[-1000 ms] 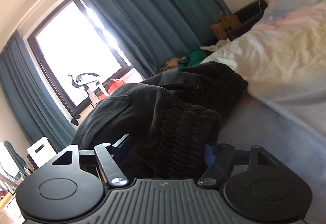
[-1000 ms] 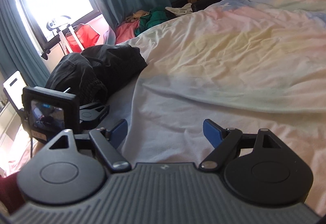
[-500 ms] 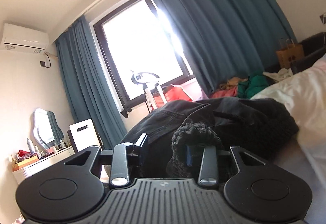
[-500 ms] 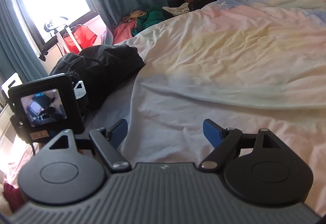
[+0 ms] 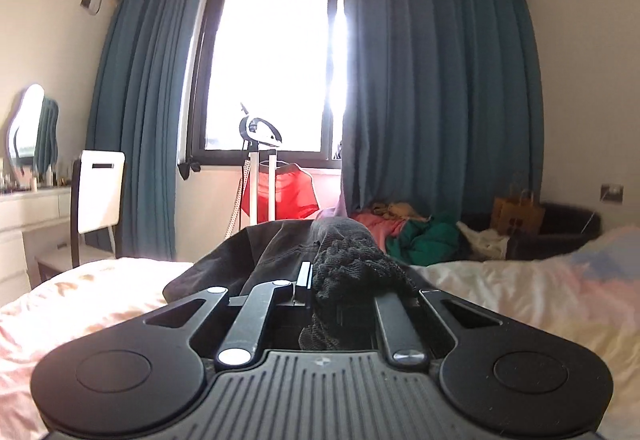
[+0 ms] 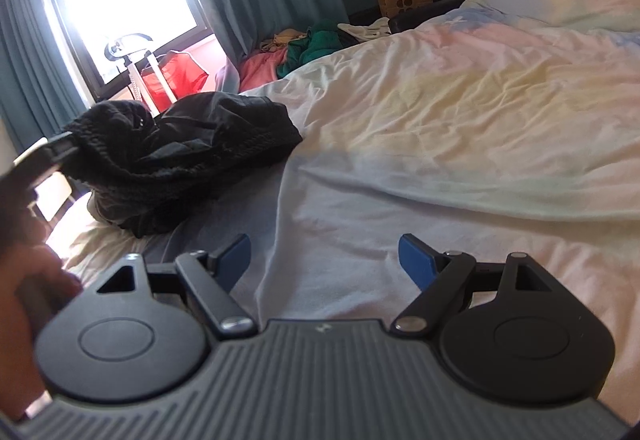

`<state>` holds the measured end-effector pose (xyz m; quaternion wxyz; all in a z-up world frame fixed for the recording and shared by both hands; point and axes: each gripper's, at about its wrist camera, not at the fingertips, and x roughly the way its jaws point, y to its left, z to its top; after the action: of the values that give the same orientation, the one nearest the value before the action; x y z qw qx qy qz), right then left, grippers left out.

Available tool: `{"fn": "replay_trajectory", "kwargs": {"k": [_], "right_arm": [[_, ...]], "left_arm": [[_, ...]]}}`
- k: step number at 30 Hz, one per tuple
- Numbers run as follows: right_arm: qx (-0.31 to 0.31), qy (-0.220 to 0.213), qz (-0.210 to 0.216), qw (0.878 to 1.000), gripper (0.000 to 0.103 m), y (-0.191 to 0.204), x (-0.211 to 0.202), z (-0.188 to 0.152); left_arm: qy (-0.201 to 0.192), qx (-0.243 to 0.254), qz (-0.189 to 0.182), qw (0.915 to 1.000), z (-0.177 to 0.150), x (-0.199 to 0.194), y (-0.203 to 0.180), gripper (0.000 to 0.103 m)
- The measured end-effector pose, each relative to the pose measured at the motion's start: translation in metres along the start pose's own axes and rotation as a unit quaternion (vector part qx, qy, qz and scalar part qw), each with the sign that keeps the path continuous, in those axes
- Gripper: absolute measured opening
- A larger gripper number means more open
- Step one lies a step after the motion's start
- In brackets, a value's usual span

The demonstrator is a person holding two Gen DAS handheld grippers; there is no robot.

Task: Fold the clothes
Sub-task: 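Grasp the black trouser cuff with the left gripper and lift it, then grasp the other black trouser cuff with the right gripper while left gripper holds its cuff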

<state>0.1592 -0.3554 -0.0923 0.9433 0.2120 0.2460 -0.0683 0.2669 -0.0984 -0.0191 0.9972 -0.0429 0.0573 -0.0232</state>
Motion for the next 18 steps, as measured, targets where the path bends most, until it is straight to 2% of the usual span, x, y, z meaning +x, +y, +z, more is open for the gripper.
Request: {"fn": "replay_trajectory", "kwargs": {"k": [2, 5, 8, 11, 15, 18], "right_arm": [[-0.011, -0.008, 0.007, 1.000, 0.083, 0.008, -0.004, -0.004], [-0.039, -0.015, 0.013, 0.999, 0.083, 0.023, -0.012, -0.010], [-0.072, -0.011, 0.028, 0.997, 0.083, 0.040, -0.023, -0.015], [-0.109, 0.000, 0.048, 0.993, 0.082, 0.059, -0.030, -0.022], [-0.144, 0.034, 0.076, 0.986, 0.082, 0.082, -0.030, -0.041], [-0.168, 0.059, 0.085, 0.980, 0.078, 0.096, -0.022, -0.057]], "left_arm": [[0.007, -0.030, -0.023, 0.9993, 0.014, -0.034, 0.026, 0.010], [0.015, -0.054, -0.038, 0.9977, 0.031, -0.079, 0.065, 0.009], [0.014, -0.074, -0.039, 0.9964, 0.047, -0.121, 0.115, 0.009], [0.021, -0.071, -0.026, 0.9969, 0.050, -0.149, 0.164, 0.009], [0.082, -0.061, -0.004, 0.9948, 0.036, -0.153, 0.229, 0.010], [0.146, -0.097, 0.007, 0.9845, 0.012, -0.134, 0.279, 0.010]]}}
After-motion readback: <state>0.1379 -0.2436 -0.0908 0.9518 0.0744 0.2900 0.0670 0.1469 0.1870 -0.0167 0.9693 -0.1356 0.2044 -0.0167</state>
